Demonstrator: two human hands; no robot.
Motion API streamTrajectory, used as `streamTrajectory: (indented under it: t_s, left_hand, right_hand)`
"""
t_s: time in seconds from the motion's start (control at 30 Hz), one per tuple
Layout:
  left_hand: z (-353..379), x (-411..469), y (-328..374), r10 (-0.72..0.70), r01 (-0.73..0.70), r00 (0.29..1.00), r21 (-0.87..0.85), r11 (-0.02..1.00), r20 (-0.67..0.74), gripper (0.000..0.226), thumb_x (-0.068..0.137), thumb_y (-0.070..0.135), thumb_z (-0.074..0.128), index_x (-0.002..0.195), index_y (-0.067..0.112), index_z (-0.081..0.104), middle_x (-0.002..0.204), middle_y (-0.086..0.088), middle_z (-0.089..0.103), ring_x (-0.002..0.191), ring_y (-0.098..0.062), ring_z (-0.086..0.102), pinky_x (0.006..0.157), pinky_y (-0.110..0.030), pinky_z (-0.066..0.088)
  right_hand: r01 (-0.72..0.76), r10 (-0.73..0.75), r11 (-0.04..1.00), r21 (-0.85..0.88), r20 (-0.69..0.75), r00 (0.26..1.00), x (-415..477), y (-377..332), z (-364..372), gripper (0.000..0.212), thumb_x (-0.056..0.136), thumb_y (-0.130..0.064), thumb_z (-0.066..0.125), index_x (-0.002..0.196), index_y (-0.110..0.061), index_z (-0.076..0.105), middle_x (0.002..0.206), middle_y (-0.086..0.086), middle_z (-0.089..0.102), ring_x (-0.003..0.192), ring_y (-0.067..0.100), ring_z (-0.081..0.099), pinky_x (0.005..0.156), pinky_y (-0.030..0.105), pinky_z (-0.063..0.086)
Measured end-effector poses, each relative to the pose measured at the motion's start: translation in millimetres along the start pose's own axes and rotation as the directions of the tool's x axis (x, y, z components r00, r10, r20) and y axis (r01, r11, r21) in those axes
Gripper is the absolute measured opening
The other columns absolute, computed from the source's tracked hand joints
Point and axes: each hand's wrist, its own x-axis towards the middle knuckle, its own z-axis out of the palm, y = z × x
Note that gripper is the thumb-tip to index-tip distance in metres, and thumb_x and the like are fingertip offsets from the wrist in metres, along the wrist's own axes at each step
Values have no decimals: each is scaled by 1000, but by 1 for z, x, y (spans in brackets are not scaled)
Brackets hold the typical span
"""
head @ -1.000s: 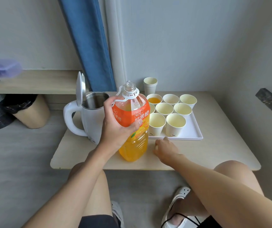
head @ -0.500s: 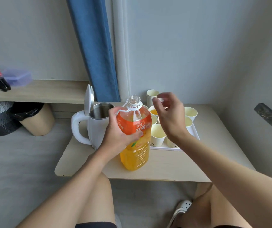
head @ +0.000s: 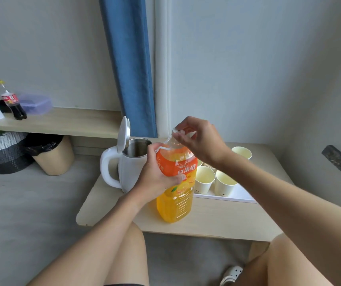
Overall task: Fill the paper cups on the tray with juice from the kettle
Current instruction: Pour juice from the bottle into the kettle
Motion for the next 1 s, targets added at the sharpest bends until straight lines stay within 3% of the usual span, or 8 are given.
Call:
streamTrajectory:
  t_s: [0.07,0.17,0.33,0.53,0.67,0.77,1.0]
  left_hand:
    - [-2,1,2,-17,16,1000,4,1000,13,92,64,31,96,125,56,32,131,14,56,123,-14,61,98,-49,59]
    - [-2,1,4,-32,32,999,11,999,11,92,64,34,95,121,63,30,130,16,56,123,-14,60,98,-49,59]
    - [-1,-1,5,-32,31,999,37,999,8,93,72,24,95,123,63,27,130,19,52,123,-13,57,101,-46,57]
    - [-1,-2,6,-35,34,999,39,999,18,92,73,23,94,124,60,27,129,24,50,123,-10,56,101,-45,57]
    - [-2,-1,4,-45,45,999,36,998,15,93,69,28,95,123,62,28,129,22,52,123,-10,57,99,-46,58]
    - [-1,0,4,-53,52,999,55,997,13,95,71,27,95,130,57,26,128,24,51,121,-9,57,99,-44,58]
    - [-3,-1,3,-56,55,998,58,997,14,94,73,25,94,124,63,25,126,26,50,120,-7,57,96,-36,58]
  right_hand:
    - [49,-41,996,-78,99,994,6,-2,-6,12,95,-19,62,104,-13,67,104,2,71,92,14,64,78,27,52]
    - [105,-86,983,-150,127,988,6,-5,-8,14,96,-13,58,108,-12,66,116,3,69,100,17,63,87,32,54]
    - [205,-160,948,-244,193,968,7,-11,-13,21,97,-5,52,113,-7,66,118,5,69,104,21,64,89,34,53]
    - [297,-206,907,-300,299,932,12,-16,-22,19,93,-1,58,110,-4,66,120,4,69,107,23,65,89,39,53]
    - [277,-202,917,-286,264,943,14,-19,-23,14,91,-17,66,99,-5,69,105,5,71,92,23,66,82,41,54]
    - [272,-213,906,-323,208,955,14,-21,-18,9,91,-15,65,92,-8,69,91,2,65,85,21,61,74,35,51]
    - [298,-213,896,-329,269,939,13,-23,-16,17,88,4,57,96,-7,67,110,3,71,95,22,64,81,36,53]
